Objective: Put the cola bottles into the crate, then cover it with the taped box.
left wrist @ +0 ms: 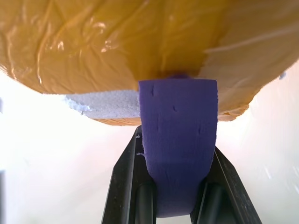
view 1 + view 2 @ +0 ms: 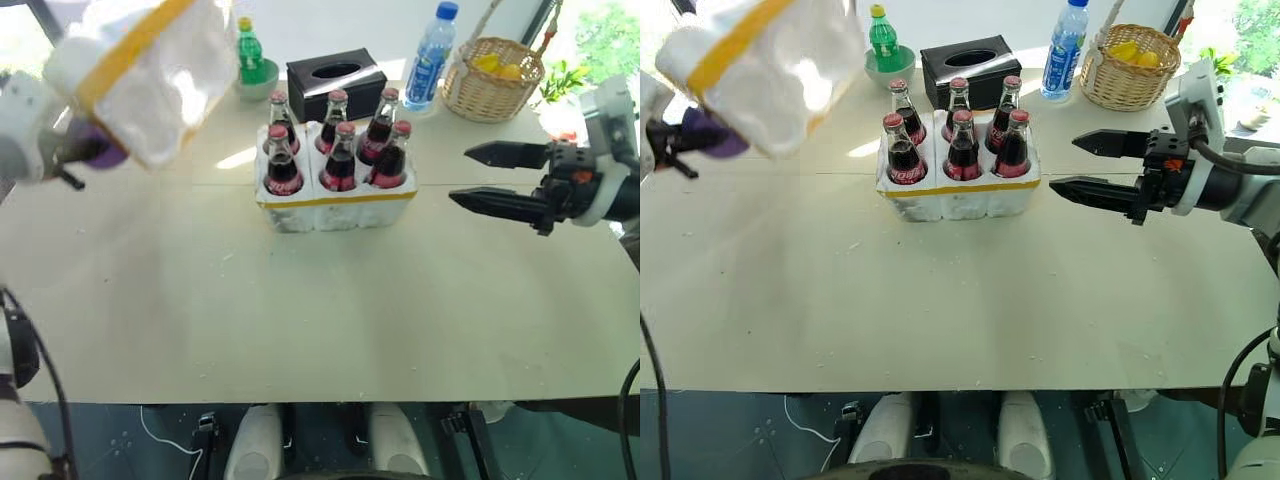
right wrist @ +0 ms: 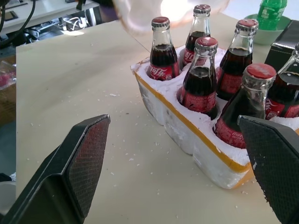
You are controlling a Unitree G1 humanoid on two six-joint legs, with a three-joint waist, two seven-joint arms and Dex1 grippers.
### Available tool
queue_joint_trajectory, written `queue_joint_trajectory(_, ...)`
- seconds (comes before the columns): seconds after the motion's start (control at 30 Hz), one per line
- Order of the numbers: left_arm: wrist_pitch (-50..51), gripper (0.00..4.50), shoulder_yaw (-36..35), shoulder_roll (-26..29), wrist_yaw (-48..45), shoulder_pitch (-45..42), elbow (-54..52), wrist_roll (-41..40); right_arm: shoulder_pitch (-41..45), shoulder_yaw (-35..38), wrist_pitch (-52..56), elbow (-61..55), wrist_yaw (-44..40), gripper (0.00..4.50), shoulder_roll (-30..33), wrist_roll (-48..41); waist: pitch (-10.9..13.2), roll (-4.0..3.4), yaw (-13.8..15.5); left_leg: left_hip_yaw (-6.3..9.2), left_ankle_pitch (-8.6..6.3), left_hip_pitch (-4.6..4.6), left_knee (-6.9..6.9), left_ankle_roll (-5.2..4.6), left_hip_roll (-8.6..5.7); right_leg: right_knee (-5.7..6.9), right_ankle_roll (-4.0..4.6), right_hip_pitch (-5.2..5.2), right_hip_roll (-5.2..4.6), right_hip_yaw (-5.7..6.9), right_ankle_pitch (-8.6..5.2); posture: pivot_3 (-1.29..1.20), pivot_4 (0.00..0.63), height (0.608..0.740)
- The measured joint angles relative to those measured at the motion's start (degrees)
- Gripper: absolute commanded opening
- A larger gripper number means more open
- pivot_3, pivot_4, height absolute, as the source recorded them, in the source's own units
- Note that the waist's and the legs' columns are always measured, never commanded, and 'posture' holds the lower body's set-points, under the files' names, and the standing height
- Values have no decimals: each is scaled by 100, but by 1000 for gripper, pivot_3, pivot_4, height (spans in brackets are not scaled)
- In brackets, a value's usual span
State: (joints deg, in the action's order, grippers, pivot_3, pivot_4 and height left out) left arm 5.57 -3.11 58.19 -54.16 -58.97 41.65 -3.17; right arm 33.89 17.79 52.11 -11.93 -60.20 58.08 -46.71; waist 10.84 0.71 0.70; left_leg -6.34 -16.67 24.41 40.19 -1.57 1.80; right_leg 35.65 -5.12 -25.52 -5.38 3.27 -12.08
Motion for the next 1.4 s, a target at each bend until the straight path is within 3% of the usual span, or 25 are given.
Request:
queue_joint_trajectory(0.17, -2088, 239, 56, -374, 766, -304, -452, 394, -171, 118, -15, -10, 77, 4500, 11, 22, -1, 0, 5, -8, 0, -3, 1, -1, -11, 13, -1, 2, 0, 0, 1, 0, 150, 740)
queue_joint_trajectory(0.3, -3183, 239, 562, -613, 1042, -540, -446, 1070, -300, 208, -16, -47, 176, 4500, 9, 19, -2, -1, 4, -8, 0, -8, 2, -1, -13, 13, -1, 4, 2, 0, 1, 0, 150, 740)
queue_joint_trajectory(0.47, -3959, 239, 1204, -898, 1523, -558, -420, 2049, -526, 351, -17, -136, 285, 4500, 9, 17, -1, -1, 5, -7, 1, -6, 4, -1, -13, 13, -1, 3, 2, -1, 1, 0, 150, 740)
queue_joint_trajectory(0.77, -4489, 239, 2232, -835, 2957, -567, -482, 4318, -817, 571, -16, -311, 524, 4500, -27, -123, -2, 0, -1, -6, -7, -7, 3, -13, -9, 14, -1, 4, 3, -1, 0, 0, 150, 740)
queue_joint_trajectory(0.83, -4495, 1255, 2274, -799, 3208, -478, -595, 4575, -843, 571, -16, -317, 595, 4500, -66, -161, -2, 0, -8, -6, -9, -7, 3, -18, -7, 14, -1, 3, 4, -1, 0, 0, 150, 740)
queue_joint_trajectory(1.0, -4527, 3611, 2236, -630, 3149, 37, -982, 4448, -882, 572, -18, -322, 706, 4500, -97, -193, -2, -1, -4, -5, -1, -8, 3, -4, 1, 27, -1, 3, 3, -1, 0, 0, 150, 740)
queue_joint_trajectory(1.23, -4685, 3611, 1617, -139, 2993, 1422, -2014, 3461, -1050, 537, -139, -255, 681, 4500, -136, -173, -2, 0, -3, 6, -1, -9, 4, -4, 4, 30, -1, 3, 0, -3, 0, 0, 150, 740)
queue_joint_trajectory(1.33, -4537, 3611, 972, -10, 2682, 2090, -2469, 2171, -1068, 514, -204, -148, 656, 4500, -136, -132, -3, -2, -3, 11, -2, -13, 5, -5, 4, 33, -1, 4, -7, -4, 0, 0, 150, 740)
queue_joint_trajectory(1.4, -3652, 3611, 494, 29, 2063, 2673, -2883, 902, -1070, 474, -256, -51, 599, 4500, -129, -67, -4, -4, -15, 9, 0, -19, 6, -2, 4, 35, -1, 5, -8, -6, 0, 0, 150, 740)
